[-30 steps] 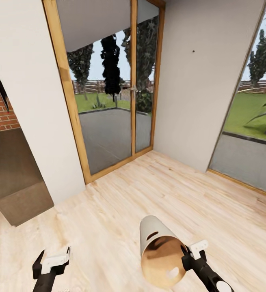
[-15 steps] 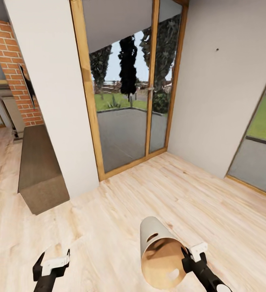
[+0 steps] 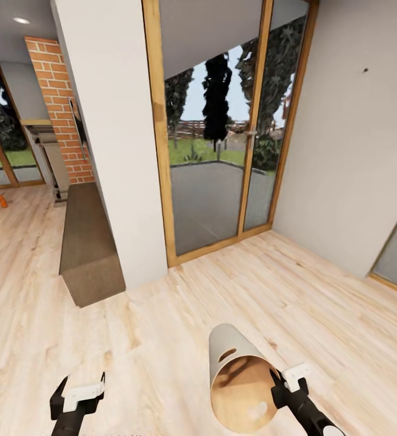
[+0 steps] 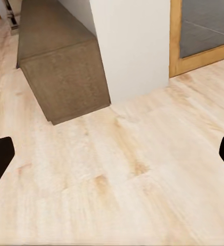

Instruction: Put the three can of soda from the living room inside the tash can in the kitchen.

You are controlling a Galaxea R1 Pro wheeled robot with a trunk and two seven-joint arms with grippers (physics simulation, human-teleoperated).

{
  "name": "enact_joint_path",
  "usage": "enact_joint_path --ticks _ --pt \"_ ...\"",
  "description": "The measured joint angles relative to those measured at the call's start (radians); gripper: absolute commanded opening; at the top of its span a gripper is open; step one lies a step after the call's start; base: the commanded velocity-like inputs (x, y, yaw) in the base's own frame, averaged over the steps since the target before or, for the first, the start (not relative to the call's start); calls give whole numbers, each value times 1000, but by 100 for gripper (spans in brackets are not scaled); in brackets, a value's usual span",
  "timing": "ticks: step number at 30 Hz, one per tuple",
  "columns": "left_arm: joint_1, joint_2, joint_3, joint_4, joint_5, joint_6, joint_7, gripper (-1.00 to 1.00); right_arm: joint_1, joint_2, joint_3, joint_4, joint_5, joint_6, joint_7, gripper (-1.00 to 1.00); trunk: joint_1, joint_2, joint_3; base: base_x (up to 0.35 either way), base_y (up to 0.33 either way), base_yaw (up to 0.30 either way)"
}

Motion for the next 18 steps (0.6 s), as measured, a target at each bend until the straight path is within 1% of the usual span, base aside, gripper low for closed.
enact_joint_path --ticks 8,18 --pt "0 -2 -1 0 -1 0 0 100 0 3 0 0 1 0 0 -100 0 0 0 0 15 251" --pt "0 -3 -2 1 -2 0 0 100 0 6 2 2 1 0 0 -100 0 0 0 0 116 251"
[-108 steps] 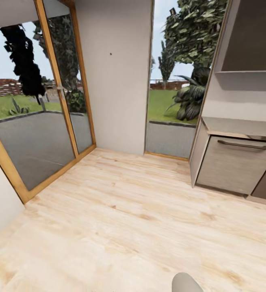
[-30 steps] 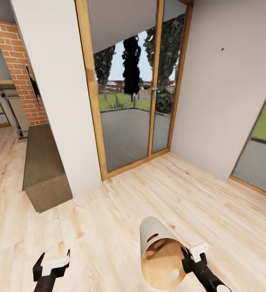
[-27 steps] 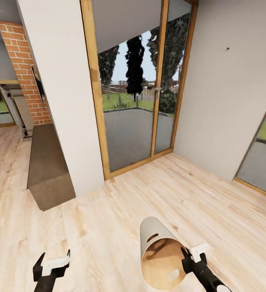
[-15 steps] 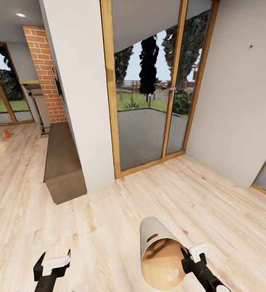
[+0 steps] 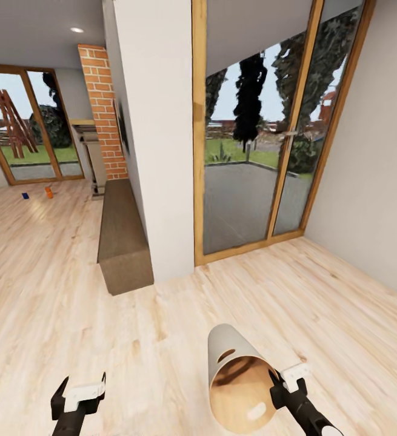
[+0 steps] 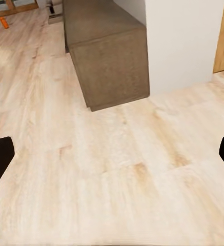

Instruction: Put the three can of soda from the living room inside the tash can in the kitchen.

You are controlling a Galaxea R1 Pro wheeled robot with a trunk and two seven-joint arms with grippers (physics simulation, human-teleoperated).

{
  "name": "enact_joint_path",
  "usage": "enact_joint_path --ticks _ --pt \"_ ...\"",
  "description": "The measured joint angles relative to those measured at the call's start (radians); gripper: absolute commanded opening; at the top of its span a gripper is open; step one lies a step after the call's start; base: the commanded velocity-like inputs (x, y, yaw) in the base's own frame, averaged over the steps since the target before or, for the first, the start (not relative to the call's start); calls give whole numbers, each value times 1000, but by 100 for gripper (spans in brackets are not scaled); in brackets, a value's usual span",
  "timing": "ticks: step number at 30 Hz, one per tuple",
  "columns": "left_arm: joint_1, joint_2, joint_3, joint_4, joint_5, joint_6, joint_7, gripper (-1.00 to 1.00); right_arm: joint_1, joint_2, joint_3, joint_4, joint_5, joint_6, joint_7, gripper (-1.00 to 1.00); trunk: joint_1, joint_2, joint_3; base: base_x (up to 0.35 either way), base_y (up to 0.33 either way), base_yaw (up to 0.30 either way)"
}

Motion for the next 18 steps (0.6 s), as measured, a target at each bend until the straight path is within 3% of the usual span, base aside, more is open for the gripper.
enact_joint_path --ticks 8,18 --pt "0 0 0 0 0 0 0 100 0 1 2 2 0 0 0 -100 0 0 0 0 107 250" --pt "0 -1 0 0 -2 0 0 100 0 1 4 29 1 0 0 -100 0 0 3 0 17 212"
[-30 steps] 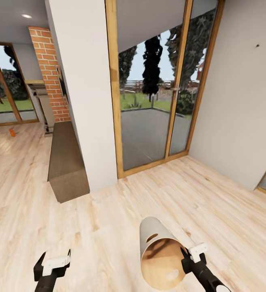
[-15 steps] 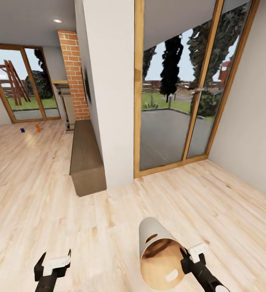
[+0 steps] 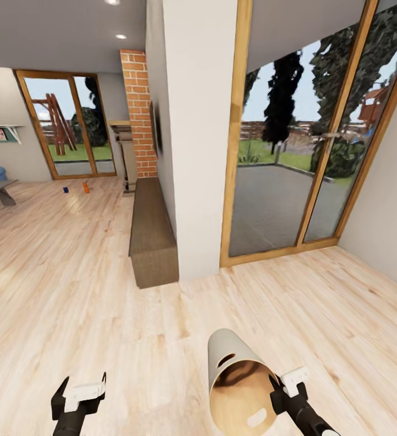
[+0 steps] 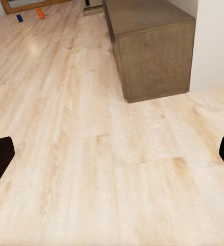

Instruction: Put the three can of soda from the living room inside the tash can in the kitchen.

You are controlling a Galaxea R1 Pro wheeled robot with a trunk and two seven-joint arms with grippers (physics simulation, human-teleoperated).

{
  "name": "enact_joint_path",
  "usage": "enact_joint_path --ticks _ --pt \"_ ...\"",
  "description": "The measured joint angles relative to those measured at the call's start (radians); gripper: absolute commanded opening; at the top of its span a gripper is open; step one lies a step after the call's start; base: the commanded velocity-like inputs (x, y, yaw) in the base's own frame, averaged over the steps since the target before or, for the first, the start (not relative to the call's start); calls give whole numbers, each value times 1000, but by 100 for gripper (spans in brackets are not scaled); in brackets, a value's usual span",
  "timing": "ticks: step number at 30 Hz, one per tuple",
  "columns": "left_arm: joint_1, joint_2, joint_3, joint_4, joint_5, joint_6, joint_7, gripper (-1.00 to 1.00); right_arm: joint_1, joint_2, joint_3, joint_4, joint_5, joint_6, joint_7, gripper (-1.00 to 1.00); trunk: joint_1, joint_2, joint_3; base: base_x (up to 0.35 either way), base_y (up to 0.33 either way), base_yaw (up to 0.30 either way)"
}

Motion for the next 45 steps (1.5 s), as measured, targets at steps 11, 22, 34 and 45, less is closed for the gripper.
enact_joint_path --ticks 11,22,34,45 --pt "-1 -3 0 76 3 -2 1 100 0 0 1 4 0 0 0 -100 0 0 1 0 0 74" --pt "-1 -3 0 91 3 -2 2 100 0 0 2 5 0 0 0 -100 0 0 1 0 0 227" --pt "-1 -3 0 92 2 -2 2 100 0 0 2 7 1 0 0 -100 0 0 1 0 0 245" --pt "-1 -3 0 92 1 -2 2 100 0 1 3 7 0 0 0 -100 0 0 1 0 0 181"
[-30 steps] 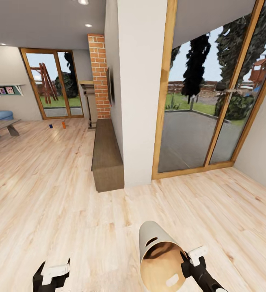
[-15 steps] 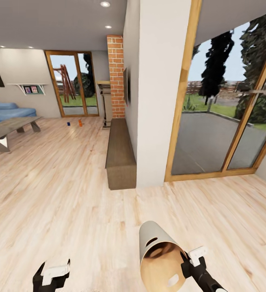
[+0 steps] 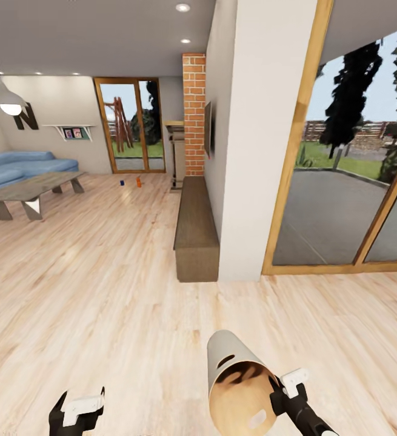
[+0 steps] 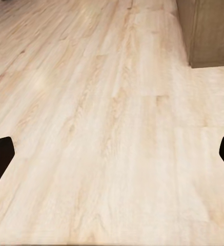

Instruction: Put the three can of soda from the living room inside the tash can in the kitchen.

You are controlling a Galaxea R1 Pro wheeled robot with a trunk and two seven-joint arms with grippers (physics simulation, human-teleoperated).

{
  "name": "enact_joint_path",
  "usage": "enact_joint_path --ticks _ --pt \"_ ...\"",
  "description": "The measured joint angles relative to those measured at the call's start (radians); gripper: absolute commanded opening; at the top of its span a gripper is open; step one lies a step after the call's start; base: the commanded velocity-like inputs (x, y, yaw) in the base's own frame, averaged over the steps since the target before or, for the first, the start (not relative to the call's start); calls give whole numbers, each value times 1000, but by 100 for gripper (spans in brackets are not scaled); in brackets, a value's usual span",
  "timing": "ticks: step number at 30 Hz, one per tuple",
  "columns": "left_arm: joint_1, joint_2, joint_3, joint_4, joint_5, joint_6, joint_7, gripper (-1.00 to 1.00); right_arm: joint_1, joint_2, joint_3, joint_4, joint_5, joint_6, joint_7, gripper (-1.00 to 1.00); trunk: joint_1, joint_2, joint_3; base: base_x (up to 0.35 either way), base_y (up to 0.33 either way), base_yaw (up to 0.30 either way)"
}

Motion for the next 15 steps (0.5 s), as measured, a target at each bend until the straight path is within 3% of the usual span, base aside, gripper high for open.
enact_joint_path --ticks 15 --pt "0 0 0 0 1 0 0 100 0 0 2 0 0 0 -1 -100 0 0 0 0 0 210"
